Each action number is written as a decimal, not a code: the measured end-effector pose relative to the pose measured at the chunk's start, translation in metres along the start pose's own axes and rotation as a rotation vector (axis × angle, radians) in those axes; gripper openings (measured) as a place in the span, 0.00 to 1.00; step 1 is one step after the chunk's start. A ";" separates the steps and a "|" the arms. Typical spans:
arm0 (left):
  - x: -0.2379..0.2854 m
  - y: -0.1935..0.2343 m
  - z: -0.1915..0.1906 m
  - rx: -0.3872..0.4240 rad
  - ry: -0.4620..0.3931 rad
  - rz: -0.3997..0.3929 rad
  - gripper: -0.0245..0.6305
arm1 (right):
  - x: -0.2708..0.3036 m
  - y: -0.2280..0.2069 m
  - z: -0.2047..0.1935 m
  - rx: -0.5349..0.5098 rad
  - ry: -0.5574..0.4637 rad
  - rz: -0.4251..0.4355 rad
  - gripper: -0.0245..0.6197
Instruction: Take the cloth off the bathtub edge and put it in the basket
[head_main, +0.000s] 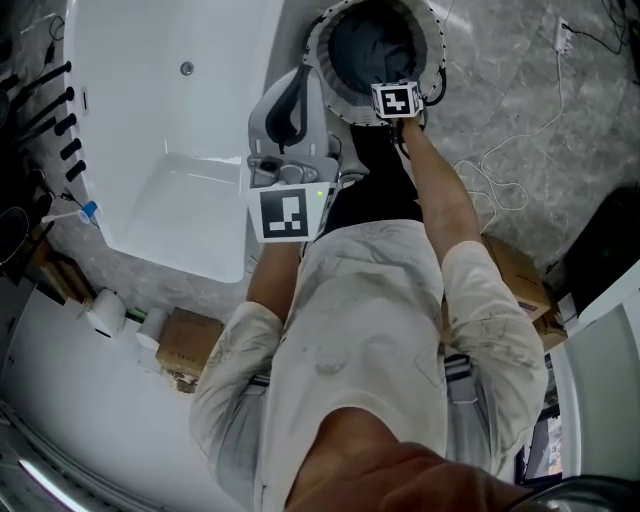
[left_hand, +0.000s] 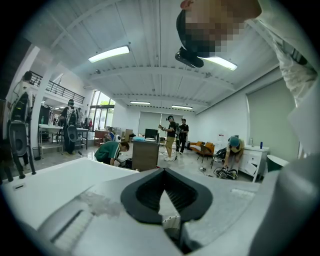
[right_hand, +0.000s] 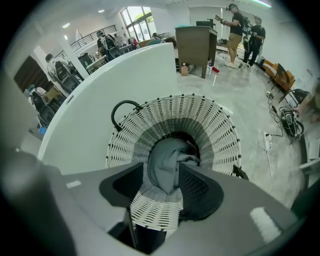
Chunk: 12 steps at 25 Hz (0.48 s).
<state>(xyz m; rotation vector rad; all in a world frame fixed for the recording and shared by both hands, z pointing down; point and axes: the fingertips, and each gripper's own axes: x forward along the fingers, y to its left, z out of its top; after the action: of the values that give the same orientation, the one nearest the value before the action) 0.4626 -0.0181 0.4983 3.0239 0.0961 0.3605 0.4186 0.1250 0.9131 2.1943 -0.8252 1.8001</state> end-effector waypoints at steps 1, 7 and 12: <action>-0.003 0.000 0.001 -0.003 0.001 0.000 0.04 | -0.001 0.000 -0.001 -0.005 0.002 -0.006 0.39; -0.023 0.005 0.014 0.012 -0.017 0.011 0.04 | -0.014 0.006 -0.006 -0.010 -0.017 -0.028 0.39; -0.047 0.014 0.031 0.018 -0.068 0.050 0.04 | -0.032 0.012 -0.002 -0.031 -0.039 -0.033 0.39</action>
<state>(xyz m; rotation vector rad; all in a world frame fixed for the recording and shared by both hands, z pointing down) 0.4246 -0.0378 0.4588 3.0576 0.0183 0.2615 0.4071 0.1260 0.8805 2.2168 -0.8137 1.7231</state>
